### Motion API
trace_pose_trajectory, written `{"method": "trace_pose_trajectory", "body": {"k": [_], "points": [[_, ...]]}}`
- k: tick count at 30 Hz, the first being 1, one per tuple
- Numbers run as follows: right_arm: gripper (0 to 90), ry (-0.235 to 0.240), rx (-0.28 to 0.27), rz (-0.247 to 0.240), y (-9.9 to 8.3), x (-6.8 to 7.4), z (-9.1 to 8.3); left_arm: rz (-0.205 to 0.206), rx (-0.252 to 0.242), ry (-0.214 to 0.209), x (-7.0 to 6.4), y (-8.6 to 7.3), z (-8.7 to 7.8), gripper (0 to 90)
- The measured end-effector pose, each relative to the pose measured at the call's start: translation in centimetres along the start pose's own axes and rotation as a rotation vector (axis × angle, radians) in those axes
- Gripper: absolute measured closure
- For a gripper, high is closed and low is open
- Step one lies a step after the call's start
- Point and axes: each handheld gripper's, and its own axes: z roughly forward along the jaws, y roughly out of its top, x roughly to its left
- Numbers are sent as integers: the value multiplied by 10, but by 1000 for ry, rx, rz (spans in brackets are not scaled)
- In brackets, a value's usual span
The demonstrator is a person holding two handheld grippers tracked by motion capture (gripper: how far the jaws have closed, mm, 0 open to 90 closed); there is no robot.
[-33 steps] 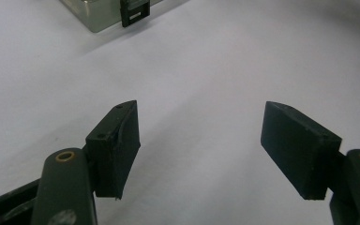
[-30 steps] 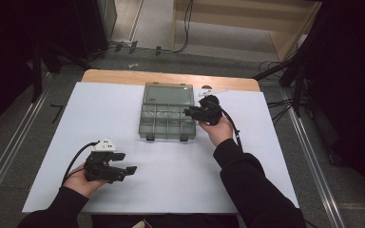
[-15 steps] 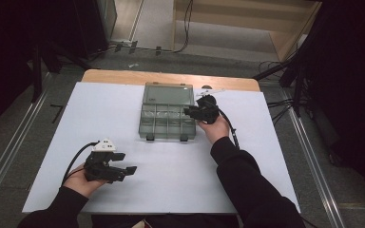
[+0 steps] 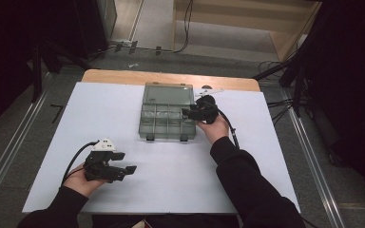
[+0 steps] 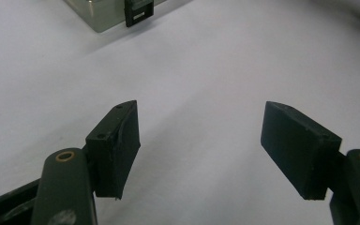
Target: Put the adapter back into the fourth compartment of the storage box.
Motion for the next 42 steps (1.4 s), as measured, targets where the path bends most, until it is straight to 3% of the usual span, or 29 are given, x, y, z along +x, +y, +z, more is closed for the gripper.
{"method": "trace_pose_trajectory", "body": {"k": [5,10,14,26,42], "points": [[417,6,26,-12,-1,3,-4,-8,-15,9,3,4,1,291],[363,36,25,13,-3,2,-9,-11,-17,16,6,8,4,291],[360,47,41,20,-6,1,-12,-8,-16,13,7,11,7,291],[360,43,17,43,-16,-3,-31,-4,-16,13,13,23,16,291],[359,50,4,35,-28,-1,-45,-14,-37,18,17,36,24,291]]}}
